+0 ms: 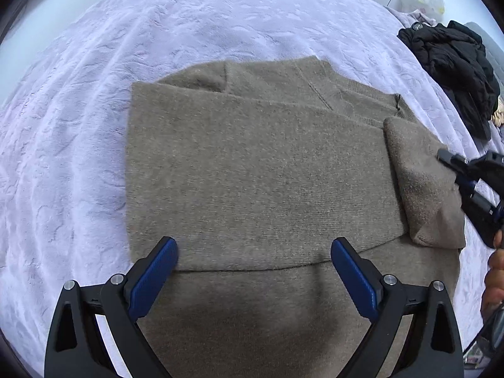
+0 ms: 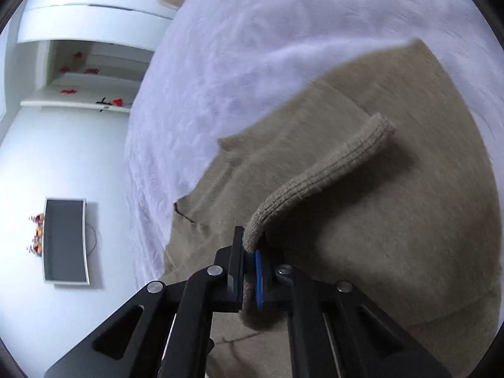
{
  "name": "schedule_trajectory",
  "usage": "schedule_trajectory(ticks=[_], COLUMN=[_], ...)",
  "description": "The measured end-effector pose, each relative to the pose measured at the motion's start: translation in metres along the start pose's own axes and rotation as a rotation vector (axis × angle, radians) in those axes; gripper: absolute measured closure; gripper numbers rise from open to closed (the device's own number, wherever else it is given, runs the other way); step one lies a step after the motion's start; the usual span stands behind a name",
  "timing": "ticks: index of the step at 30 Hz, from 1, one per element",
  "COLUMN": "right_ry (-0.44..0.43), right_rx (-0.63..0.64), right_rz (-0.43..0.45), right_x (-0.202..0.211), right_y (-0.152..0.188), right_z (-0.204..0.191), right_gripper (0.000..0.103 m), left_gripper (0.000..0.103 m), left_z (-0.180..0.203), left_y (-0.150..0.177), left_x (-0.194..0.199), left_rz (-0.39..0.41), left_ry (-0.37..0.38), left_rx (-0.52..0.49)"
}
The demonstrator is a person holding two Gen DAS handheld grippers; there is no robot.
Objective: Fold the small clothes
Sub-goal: 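Fold the held sleeve across the sweater body with the right tool, release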
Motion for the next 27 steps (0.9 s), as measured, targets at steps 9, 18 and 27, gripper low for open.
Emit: schedule_trajectory(ticks=[9, 18, 27], right_ry=[0.206, 0.390, 0.101], right_rx=[0.965, 1.301, 0.353], right_rz=[-0.208, -0.282, -0.304], right_x=[-0.072, -0.088, -0.017], right_y=[0.121, 0.187, 0.093], right_z=[-0.109, -0.081, -0.022], right_gripper=[0.097, 0.045, 0.044], left_gripper=[0.005, 0.005, 0.005], left_z=[-0.051, -0.081, -0.049], left_y=[0.032, 0.042, -0.006], left_x=[0.020, 0.030, 0.021], left_rz=[0.014, 0.015, 0.023], left_ry=[-0.037, -0.060, 0.198], left_rx=[0.054, 0.104, 0.062])
Point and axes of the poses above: each gripper's, at about its wrist camera, not at the fingertips, and x roughly against the way its jaws point, z to its right, y to its underside, the point moved 6 cm from there along -x, roughly the way its jaws point, and after that the axes turned 10 degrees about -x, right-handed, at the moved point
